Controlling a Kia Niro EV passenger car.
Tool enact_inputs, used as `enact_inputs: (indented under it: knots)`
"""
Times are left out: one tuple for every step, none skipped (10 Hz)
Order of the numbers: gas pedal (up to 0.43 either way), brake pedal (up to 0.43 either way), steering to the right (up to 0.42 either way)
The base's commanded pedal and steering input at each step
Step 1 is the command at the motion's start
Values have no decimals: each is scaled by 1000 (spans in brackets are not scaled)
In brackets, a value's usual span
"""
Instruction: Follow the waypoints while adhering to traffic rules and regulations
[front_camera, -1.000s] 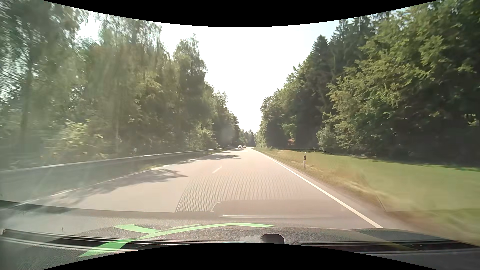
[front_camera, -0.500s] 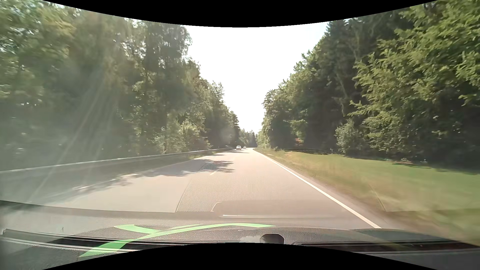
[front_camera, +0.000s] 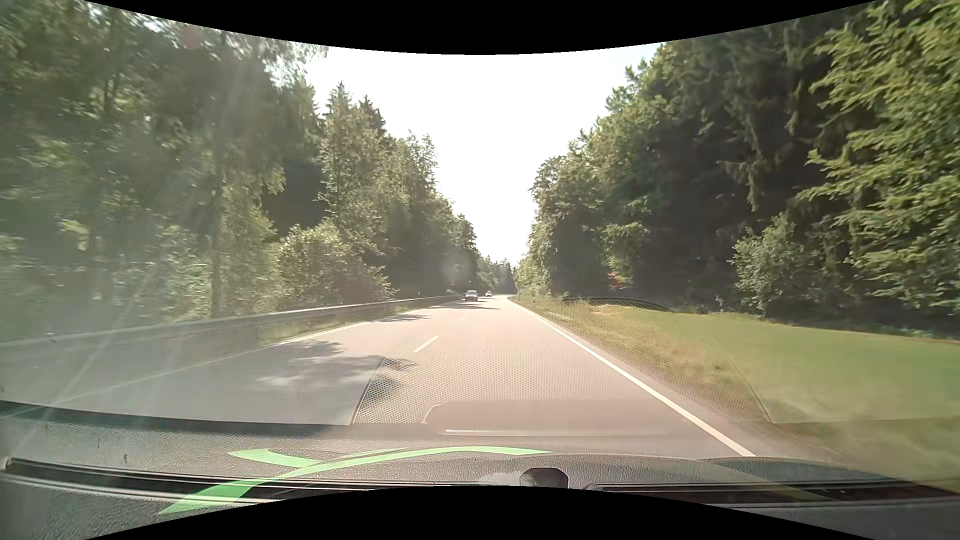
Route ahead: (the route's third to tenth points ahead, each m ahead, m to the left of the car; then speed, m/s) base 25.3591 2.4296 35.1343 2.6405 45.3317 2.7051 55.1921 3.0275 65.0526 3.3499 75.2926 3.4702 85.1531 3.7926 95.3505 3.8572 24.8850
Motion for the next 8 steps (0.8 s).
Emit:
enact_inputs:
  knots:
    - [197, 0, -3]
    - [197, 0, -3]
    - [197, 0, -3]
    - [197, 0, -3]
    - [209, 0, -3]
    - [209, 0, -3]
    - [209, 0, -4]
    - [209, 0, -4]
